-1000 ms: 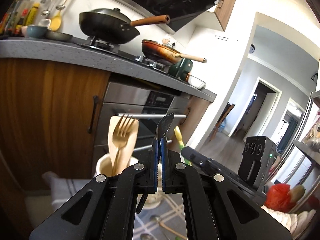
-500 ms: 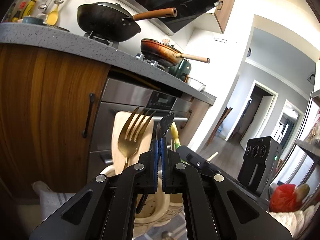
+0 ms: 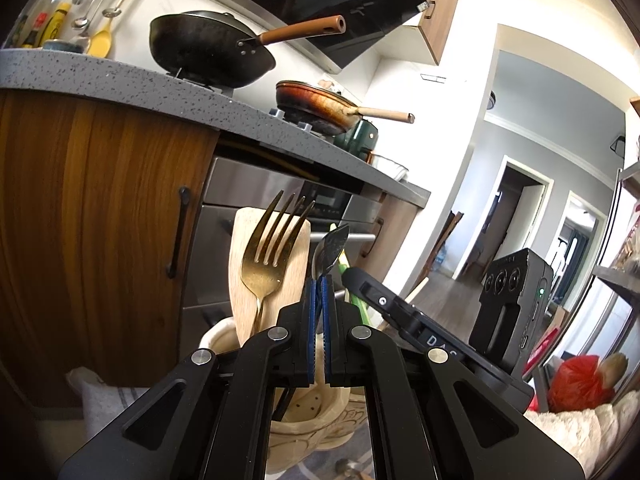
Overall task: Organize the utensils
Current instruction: 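Lower black spoon into tall cup with left tool while right lowers tongs into small cup, then open both tools and withdraw them from the holder back to the cloth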
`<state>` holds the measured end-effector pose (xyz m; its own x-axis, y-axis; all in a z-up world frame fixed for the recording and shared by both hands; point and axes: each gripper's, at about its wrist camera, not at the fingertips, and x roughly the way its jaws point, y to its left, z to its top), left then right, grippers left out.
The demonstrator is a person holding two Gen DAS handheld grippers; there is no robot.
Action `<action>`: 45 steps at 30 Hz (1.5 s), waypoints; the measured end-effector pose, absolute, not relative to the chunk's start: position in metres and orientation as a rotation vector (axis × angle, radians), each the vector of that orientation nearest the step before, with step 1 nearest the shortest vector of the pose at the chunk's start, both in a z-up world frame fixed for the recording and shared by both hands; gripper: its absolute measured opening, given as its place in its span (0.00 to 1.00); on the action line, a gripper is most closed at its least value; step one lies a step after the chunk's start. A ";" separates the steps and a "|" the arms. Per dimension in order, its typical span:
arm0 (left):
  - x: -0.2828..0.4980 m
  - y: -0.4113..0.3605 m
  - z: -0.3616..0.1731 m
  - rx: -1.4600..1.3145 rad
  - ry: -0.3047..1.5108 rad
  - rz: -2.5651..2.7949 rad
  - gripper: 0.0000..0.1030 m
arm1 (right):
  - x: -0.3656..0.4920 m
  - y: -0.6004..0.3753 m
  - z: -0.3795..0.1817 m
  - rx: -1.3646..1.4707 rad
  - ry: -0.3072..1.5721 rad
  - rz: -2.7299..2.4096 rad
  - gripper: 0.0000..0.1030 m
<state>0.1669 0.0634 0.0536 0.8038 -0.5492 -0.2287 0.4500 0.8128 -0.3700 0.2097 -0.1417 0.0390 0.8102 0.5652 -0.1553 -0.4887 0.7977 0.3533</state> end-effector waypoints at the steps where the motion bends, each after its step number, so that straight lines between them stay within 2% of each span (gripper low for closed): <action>1: 0.167 0.064 0.053 -0.309 0.335 -0.543 0.03 | 0.210 -0.141 0.039 0.303 0.255 0.569 0.10; 13: 0.164 0.065 0.048 -0.307 0.342 -0.545 0.04 | 0.189 -0.140 0.030 0.215 0.202 0.538 0.10; 29: 0.147 0.065 0.035 -0.270 0.396 -0.516 0.04 | 0.163 -0.148 0.019 0.172 0.295 0.549 0.10; 33: 0.140 0.066 0.035 -0.266 0.405 -0.501 0.25 | 0.155 -0.149 0.019 0.169 0.308 0.550 0.20; 37: 0.126 0.067 0.040 -0.253 0.406 -0.471 0.38 | 0.144 -0.156 0.025 0.181 0.307 0.540 0.32; 38: 0.122 0.067 0.041 -0.249 0.405 -0.465 0.42 | 0.140 -0.159 0.026 0.187 0.307 0.538 0.40; 39: 0.117 0.067 0.043 -0.244 0.403 -0.457 0.51 | 0.136 -0.161 0.028 0.193 0.308 0.536 0.49; 40: 0.113 0.067 0.045 -0.234 0.401 -0.444 0.63 | 0.130 -0.166 0.030 0.203 0.307 0.533 0.54; 42: 0.102 0.065 0.048 -0.216 0.399 -0.418 0.74 | 0.121 -0.174 0.031 0.216 0.314 0.528 0.68; 43: 0.097 0.065 0.049 -0.208 0.402 -0.407 0.77 | 0.113 -0.180 0.031 0.219 0.324 0.525 0.71; 45: 0.087 0.062 0.050 -0.188 0.418 -0.385 0.78 | 0.104 -0.187 0.030 0.221 0.342 0.517 0.85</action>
<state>0.0866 0.0622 0.0505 0.8432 -0.4009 -0.3583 0.3248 0.9108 -0.2548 0.1035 -0.1865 0.0300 0.8150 0.5166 -0.2625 -0.4439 0.8477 0.2903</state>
